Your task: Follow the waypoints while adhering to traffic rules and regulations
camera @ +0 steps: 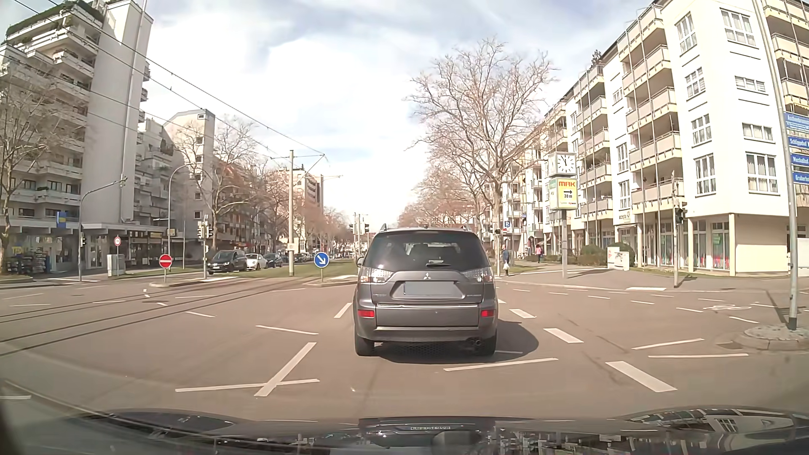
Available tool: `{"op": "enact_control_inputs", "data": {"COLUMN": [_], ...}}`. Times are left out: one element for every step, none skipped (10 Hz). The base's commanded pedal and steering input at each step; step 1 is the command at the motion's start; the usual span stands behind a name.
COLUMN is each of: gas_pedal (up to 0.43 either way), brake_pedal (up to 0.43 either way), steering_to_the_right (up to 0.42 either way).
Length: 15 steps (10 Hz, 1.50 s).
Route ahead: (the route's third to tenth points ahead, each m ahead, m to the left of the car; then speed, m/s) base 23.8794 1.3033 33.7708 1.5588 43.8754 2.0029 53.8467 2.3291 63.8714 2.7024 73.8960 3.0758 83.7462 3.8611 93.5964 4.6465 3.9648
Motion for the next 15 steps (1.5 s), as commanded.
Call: {"op": "enact_control_inputs", "data": {"gas_pedal": [0.0, 0.0, 0.0, 0.0, 0.0, 0.0, 0.0, 0.0, 0.0, 0.0, 0.0, 0.0, 0.0, 0.0, 0.0], "brake_pedal": [0.14, 0.146, 0.134, 0.122, 0.116, 0.11, 0.11, 0.116, 0.11, 0.11, 0.098, 0.073, 0.061, 0.043, 0.037], "steering_to_the_right": [-0.005, -0.005, -0.005, -0.005, -0.005, -0.005, -0.005, -0.005, -0.005, -0.005, -0.005, -0.005, -0.005, -0.005, -0.005]}}
